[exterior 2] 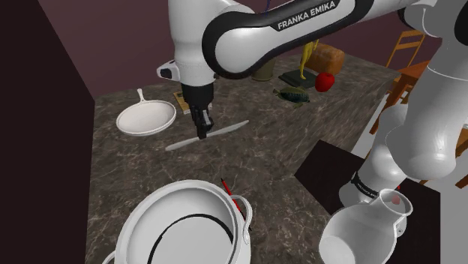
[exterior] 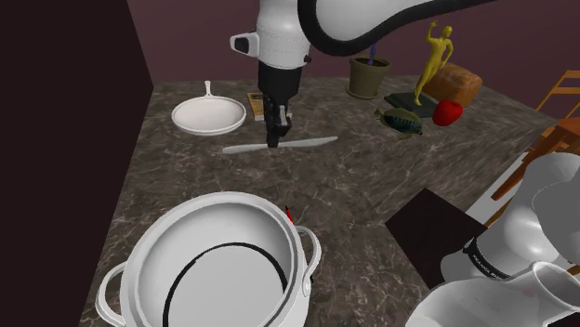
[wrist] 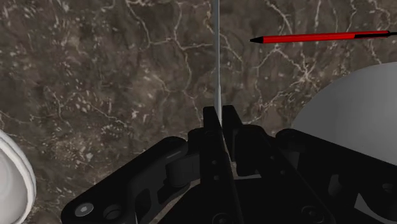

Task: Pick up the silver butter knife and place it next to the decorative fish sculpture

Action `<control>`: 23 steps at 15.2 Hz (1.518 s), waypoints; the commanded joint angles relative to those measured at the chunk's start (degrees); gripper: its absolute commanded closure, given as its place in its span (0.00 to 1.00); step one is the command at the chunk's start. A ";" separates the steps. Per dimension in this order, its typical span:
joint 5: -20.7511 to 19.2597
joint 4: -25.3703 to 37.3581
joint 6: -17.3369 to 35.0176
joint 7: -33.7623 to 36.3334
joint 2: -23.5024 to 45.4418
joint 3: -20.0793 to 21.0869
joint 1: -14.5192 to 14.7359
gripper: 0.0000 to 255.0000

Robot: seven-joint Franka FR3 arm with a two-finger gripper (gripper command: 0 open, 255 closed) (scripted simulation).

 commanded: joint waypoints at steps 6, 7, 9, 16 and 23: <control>0.19 4.65 -5.48 -0.12 -0.81 -0.06 -0.09 1.00; 0.19 5.38 -6.24 -0.11 -0.85 -0.06 -0.09 1.00; 0.19 6.89 -7.77 -0.08 -0.87 -0.06 -0.09 1.00; 1.84 0.27 -7.68 -6.90 -7.36 -3.34 -3.23 1.00; 2.42 -7.15 -7.41 -16.46 -14.15 -8.78 -7.13 1.00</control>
